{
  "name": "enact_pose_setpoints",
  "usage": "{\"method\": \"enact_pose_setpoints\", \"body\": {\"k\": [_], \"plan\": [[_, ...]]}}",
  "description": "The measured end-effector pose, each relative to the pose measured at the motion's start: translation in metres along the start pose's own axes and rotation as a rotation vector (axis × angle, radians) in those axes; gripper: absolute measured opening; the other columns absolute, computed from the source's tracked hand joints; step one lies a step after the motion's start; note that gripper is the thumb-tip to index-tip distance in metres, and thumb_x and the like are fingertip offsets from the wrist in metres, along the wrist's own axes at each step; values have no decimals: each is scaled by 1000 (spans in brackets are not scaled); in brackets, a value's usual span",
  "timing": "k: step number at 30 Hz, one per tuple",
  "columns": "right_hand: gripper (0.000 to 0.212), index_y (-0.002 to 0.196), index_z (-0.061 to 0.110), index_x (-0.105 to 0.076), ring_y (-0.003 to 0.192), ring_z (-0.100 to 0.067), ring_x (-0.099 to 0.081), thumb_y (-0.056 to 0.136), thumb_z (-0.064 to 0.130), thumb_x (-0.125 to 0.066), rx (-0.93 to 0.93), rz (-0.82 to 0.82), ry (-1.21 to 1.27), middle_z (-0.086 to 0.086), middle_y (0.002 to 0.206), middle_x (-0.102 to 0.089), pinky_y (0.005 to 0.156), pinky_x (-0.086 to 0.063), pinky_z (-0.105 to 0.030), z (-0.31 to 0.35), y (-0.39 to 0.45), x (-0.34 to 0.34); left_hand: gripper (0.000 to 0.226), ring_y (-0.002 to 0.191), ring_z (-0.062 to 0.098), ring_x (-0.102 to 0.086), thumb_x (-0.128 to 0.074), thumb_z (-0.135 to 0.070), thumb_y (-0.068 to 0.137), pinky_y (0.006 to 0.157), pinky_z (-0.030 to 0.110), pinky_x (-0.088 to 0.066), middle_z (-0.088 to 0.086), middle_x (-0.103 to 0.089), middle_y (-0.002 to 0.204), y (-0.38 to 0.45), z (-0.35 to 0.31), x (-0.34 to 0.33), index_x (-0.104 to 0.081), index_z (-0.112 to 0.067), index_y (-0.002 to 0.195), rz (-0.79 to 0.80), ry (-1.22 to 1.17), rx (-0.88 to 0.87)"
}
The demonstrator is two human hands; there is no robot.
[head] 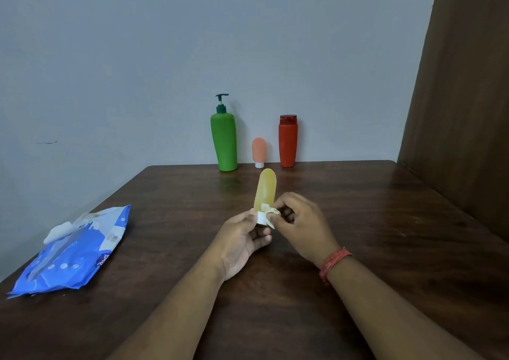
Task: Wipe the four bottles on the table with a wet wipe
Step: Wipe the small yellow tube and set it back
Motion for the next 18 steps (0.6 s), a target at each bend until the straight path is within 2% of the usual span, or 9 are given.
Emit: {"method": "enact_pose_setpoints", "body": {"k": [5, 10, 15, 18], "plan": [[6, 86, 15, -67, 76, -10, -55, 85, 15, -72, 21, 8, -32, 8, 84, -58, 62, -42, -16, 0, 2, -6, 14, 74, 16, -67, -56, -17, 102, 74, 34, -58, 11, -68, 88, 1, -3, 5, -50, -5, 102, -133, 93, -129], [5, 89, 14, -69, 79, -8, -56, 86, 17, -71, 28, 26, -55, 7, 87, -59, 64, -44, -17, 1, 1, -8, 10, 78, 17, -67, -53, -14, 103, 73, 33, -59, 11, -67, 92, 0, -3, -1, -46, -8, 103, -66, 151, -156], [6, 83, 16, -66, 72, -6, -56, 86, 15, -71, -81, -159, -46, 9, 83, -59, 62, -45, -19, -6, 5, 4, 11, 71, 18, -60, -51, -17, 105, 69, 35, -54, 12, -65, 93, 0, -2, -2, -44, -10, 100, -9, 203, -146], [5, 85, 17, -67, 73, -4, -55, 85, 17, -72, -48, -19, -52, 11, 83, -58, 63, -45, -18, -2, 1, -4, 11, 65, 15, -55, -46, -17, 107, 65, 34, -52, 12, -61, 92, 0, -3, -1, -45, -10, 99, -29, 176, -138]]}}
Point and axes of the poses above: each hand's wrist, its own y-axis towards the middle knuckle, its own x-axis out of the back of the hand, z = x × y, the point moved 4 cm from there along y, towards the middle knuckle
